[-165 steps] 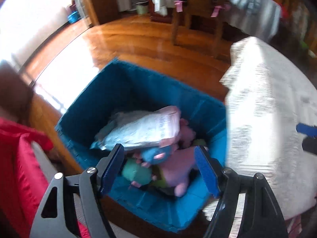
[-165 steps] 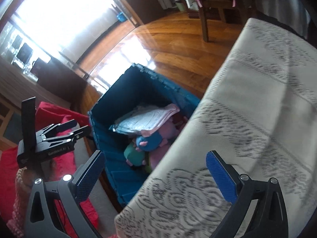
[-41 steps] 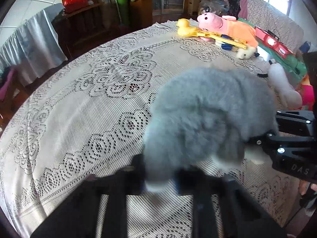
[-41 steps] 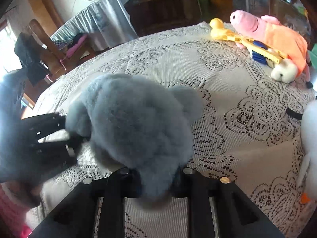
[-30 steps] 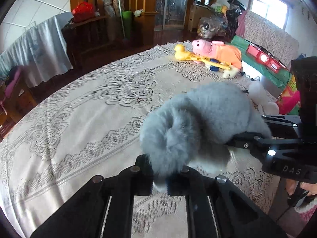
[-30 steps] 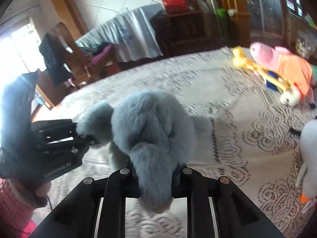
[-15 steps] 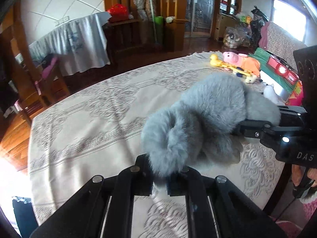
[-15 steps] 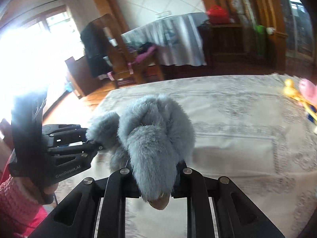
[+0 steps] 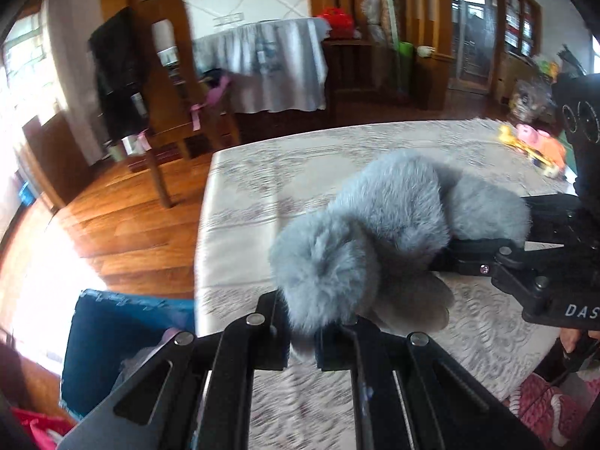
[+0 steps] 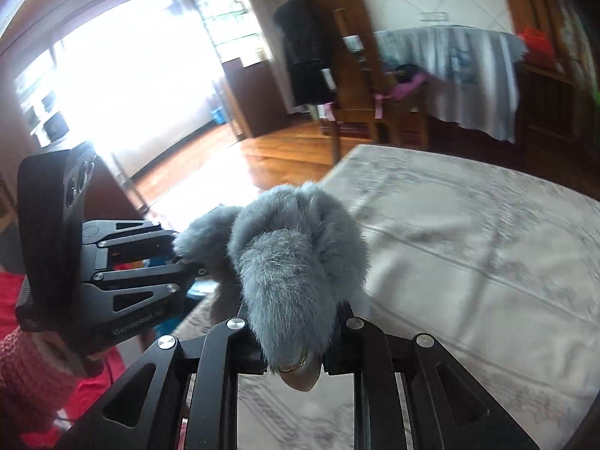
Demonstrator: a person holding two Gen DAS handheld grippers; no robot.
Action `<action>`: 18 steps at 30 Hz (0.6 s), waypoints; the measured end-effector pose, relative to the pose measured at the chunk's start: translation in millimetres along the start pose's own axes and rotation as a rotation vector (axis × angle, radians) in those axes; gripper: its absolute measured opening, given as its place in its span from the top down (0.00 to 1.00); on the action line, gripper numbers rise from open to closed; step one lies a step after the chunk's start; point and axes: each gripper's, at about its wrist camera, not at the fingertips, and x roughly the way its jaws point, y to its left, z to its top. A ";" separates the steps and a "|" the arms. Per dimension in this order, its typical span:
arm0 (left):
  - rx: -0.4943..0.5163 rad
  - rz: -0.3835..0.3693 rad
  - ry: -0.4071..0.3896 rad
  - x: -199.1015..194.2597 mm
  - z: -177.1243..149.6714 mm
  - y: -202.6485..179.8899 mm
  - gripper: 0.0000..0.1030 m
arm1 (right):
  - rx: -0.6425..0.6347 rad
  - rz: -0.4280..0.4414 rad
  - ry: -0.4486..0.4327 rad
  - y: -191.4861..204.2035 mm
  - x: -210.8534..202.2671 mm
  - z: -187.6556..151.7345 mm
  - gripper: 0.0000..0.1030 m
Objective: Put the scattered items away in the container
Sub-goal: 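Carry the held grey plush with the right tool over the blue bin, then open the right tool to drop the grey plush into the bin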
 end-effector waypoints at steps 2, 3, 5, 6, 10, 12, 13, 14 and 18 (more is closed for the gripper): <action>-0.041 0.034 0.003 -7.3 -10.9 26.4 0.91 | -0.043 0.031 0.020 23.6 18.6 9.8 0.82; -0.058 0.052 0.005 -10.3 -16.1 37.8 0.91 | -0.062 0.050 0.033 35.6 29.4 14.7 0.82; -0.097 0.092 0.010 -15.7 -27.7 63.4 0.91 | -0.098 0.090 0.061 59.9 52.3 24.5 0.82; -0.114 0.111 0.013 -18.2 -32.9 74.6 0.91 | -0.112 0.109 0.073 70.8 63.3 28.3 0.82; -0.207 0.189 0.037 -25.7 -56.2 126.0 0.91 | -0.171 0.192 0.123 118.5 113.8 44.0 0.82; -0.252 0.227 0.059 -27.3 -68.5 150.0 0.91 | -0.199 0.222 0.150 142.1 137.4 47.6 0.82; -0.273 0.245 0.071 -27.2 -74.4 161.4 0.91 | -0.211 0.234 0.161 151.7 147.6 47.8 0.82; -0.292 0.262 0.082 -27.4 -79.9 170.9 0.91 | -0.218 0.244 0.173 159.4 156.7 48.8 0.82; -0.381 0.311 0.120 -26.9 -100.5 207.1 0.91 | -0.240 0.271 0.221 182.8 188.5 47.6 0.82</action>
